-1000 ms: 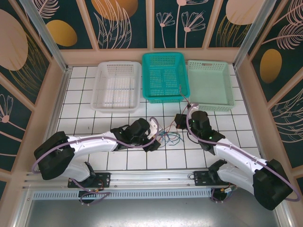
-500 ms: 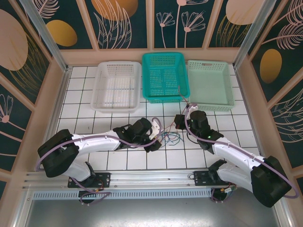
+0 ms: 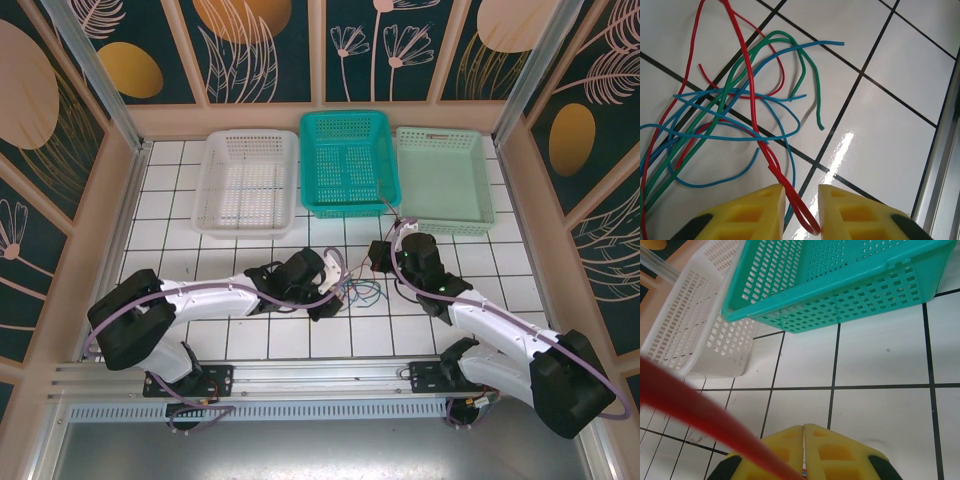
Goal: Untangle the cables
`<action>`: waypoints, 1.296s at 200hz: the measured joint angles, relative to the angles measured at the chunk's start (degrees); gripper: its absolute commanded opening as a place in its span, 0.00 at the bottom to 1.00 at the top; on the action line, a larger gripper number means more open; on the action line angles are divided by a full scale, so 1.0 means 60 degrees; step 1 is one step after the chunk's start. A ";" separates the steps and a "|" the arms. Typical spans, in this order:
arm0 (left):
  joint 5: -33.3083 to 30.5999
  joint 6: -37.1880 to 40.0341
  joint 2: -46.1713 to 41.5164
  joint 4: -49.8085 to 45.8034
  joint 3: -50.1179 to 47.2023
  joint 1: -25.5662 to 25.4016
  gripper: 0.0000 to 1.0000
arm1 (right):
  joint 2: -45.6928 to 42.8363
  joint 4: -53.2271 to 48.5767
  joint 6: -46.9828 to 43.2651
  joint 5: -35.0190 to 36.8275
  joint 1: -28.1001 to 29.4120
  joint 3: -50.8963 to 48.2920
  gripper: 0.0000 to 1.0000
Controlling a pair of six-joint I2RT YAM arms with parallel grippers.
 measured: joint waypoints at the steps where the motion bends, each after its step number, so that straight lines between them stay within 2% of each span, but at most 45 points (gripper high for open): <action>1: -0.0015 -0.0011 0.0004 0.0000 0.0000 0.0000 0.19 | 0.0000 0.0004 0.0011 0.0004 0.0000 0.0000 0.00; 31: -0.0324 -0.0124 0.0062 -0.0004 0.0000 0.0004 0.08 | 0.0000 -0.0007 0.0142 0.0058 0.0000 0.0018 0.00; 64: -0.0466 -0.0168 0.0062 0.0011 0.0000 0.0004 0.06 | 0.0004 -0.0076 0.0175 0.0157 -0.0011 0.0018 0.00; 135: -0.0149 -0.0259 0.0229 0.0514 0.0000 0.0004 0.09 | 0.0000 -0.0066 0.0346 0.0160 -0.0036 0.0018 0.00; 155: -0.0080 -0.0259 0.0361 0.0528 0.0004 0.0004 0.06 | 0.0000 -0.0066 0.0382 0.0157 -0.0036 0.0018 0.00; 168: -0.0055 -0.0273 0.0397 0.0532 0.0018 0.0004 0.00 | 0.0000 -0.0066 0.0382 0.0160 -0.0036 0.0018 0.00; 203: -0.0113 -0.0331 0.0390 0.0743 0.0033 0.0004 0.00 | 0.0000 -0.0062 0.0415 0.0157 -0.0084 0.0015 0.00; 259: -0.0641 -0.0820 -0.0754 0.1967 -0.0820 0.0004 0.00 | -0.0168 0.0193 0.0867 0.0149 -0.0364 -0.0299 0.00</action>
